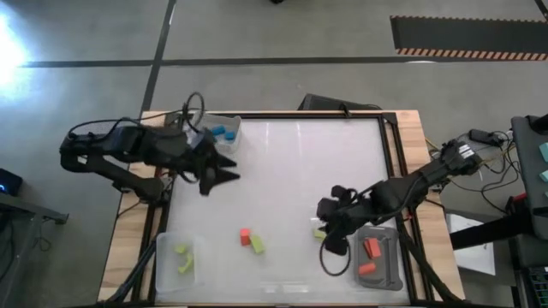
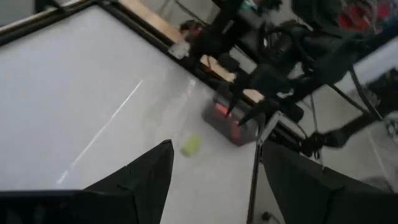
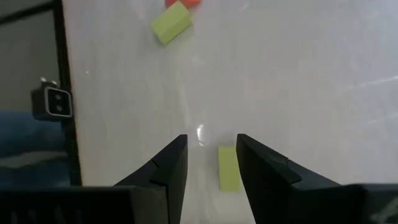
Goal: Sort & place blocks by color
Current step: Put the green block into the transparent bin
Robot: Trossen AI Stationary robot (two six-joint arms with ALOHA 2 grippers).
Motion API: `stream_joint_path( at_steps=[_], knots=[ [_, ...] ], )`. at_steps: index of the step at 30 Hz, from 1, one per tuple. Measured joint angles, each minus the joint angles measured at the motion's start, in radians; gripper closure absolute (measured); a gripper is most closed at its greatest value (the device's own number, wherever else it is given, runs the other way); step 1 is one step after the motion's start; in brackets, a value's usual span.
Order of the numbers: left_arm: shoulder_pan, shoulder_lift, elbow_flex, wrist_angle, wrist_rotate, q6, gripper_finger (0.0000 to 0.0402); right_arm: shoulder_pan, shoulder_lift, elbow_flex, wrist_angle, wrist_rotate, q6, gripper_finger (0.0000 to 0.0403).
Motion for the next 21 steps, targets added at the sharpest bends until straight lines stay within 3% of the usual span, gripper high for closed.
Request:
stream_joint_path(
  at_steps=[6,14,21],
  knots=[
    [-0.077,0.069,-0.002,0.011,-0.011,0.013,0.0171,0.02,0.106,0.009,0.026,-0.023,-0.052,0.0262],
    [-0.123,0.138,-0.027,0.067,-0.011,0.052,0.0171,0.007,0.232,-0.004,0.014,-0.147,-0.101,0.0193],
    [-0.181,0.154,-0.049,0.163,-0.02,0.069,0.0171,0.007,0.278,-0.094,0.017,-0.156,-0.166,0.0161]
  ],
)
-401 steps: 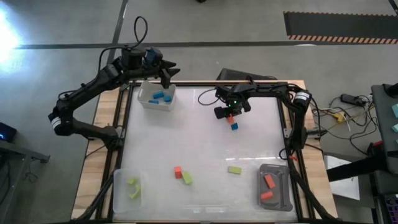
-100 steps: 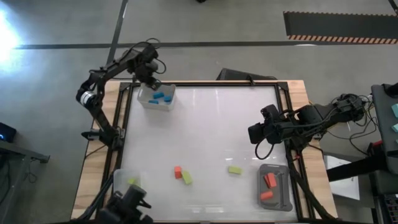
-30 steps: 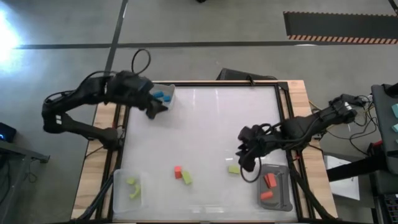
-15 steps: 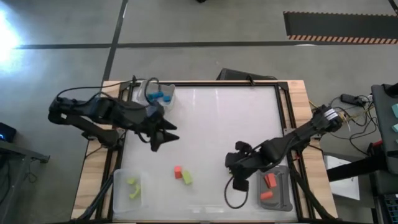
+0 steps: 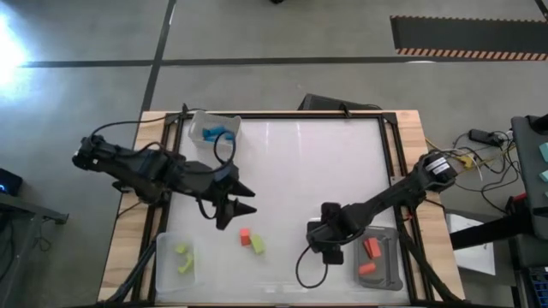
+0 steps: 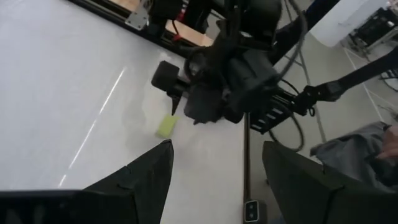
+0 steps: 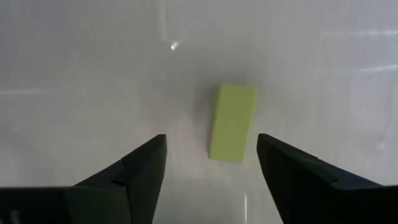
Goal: Sort & place blocks by color
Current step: Put the green block into the transparent bin
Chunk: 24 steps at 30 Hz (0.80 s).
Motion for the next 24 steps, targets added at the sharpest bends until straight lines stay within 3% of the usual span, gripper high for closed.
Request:
stream_joint_path(
  at_steps=[14,24],
  knots=[
    [-0.029,0.005,0.0,0.057,-0.077,0.0,0.0171,-0.012,-0.021,-0.251,0.222,0.002,0.089,0.0167],
    [-0.028,0.005,-0.001,0.071,-0.121,0.0,0.0171,-0.032,-0.022,-0.325,0.303,-0.009,0.12,0.0198]
  ],
)
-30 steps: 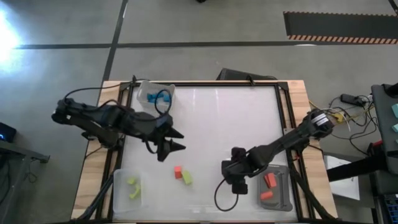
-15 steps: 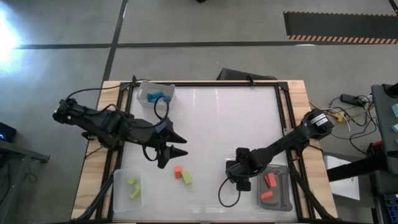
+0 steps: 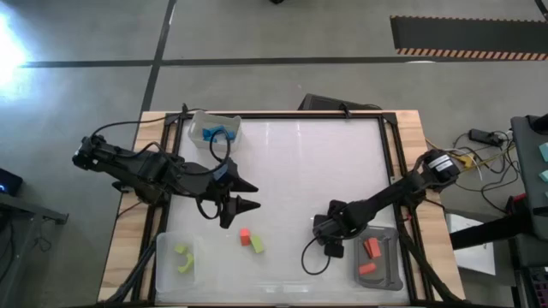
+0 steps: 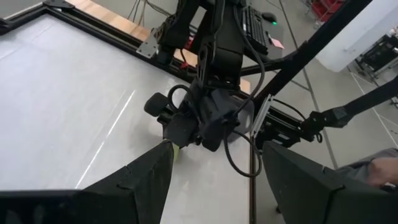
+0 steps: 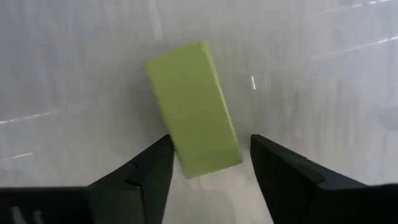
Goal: Sort & place blocks by color
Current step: Put the green block into the transparent bin
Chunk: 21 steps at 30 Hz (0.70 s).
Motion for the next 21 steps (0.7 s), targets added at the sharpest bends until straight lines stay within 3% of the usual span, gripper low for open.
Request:
stream_joint_path(
  at_steps=[8,14,21],
  knots=[
    [0.0,0.005,0.0,0.002,0.0,0.088,0.0171,-0.001,-0.001,-0.01,0.034,0.003,0.007,0.0286],
    [0.0,0.011,-0.018,0.067,0.001,0.149,0.0171,-0.002,-0.013,0.022,0.06,-0.024,0.007,0.0287],
    [0.0,-0.008,-0.118,0.264,0.001,0.183,0.0171,-0.004,-0.127,0.058,0.051,0.013,0.036,0.0287]
  ],
)
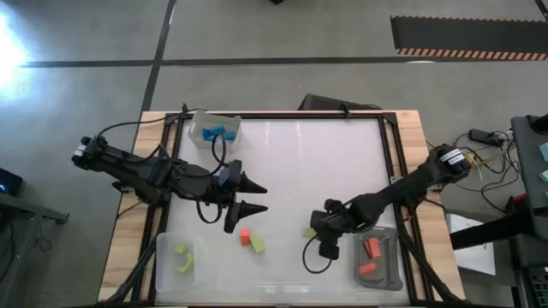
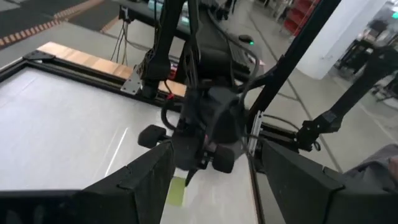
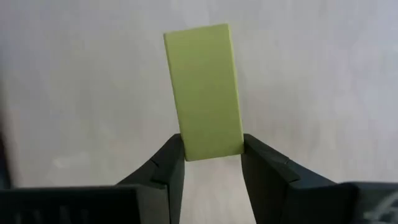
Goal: Sort & place blocks by color
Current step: Put the green block into the transparent bin
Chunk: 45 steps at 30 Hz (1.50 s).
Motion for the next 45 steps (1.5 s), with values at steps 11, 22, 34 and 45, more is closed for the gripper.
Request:
stream_joint_path(
  at_steps=[11,22,34,45],
  knots=[
    [0.004,-0.011,-0.161,0.352,-0.005,0.074,0.0171,0.0,-0.258,-0.034,0.414,0.228,0.011,0.0287],
    [0.009,-0.009,-0.225,0.431,-0.082,0.074,0.0171,-0.021,-0.227,-0.036,0.878,0.29,-0.1,0.0287],
    [0.009,-0.008,-0.252,0.525,-0.079,0.071,0.0171,-0.092,-0.17,-0.036,1.079,0.269,-0.106,0.0287],
    [0.022,0.066,-0.252,0.669,-0.101,0.076,0.0171,-0.119,-0.17,-0.036,1.093,0.245,-0.108,0.0287]
  ],
)
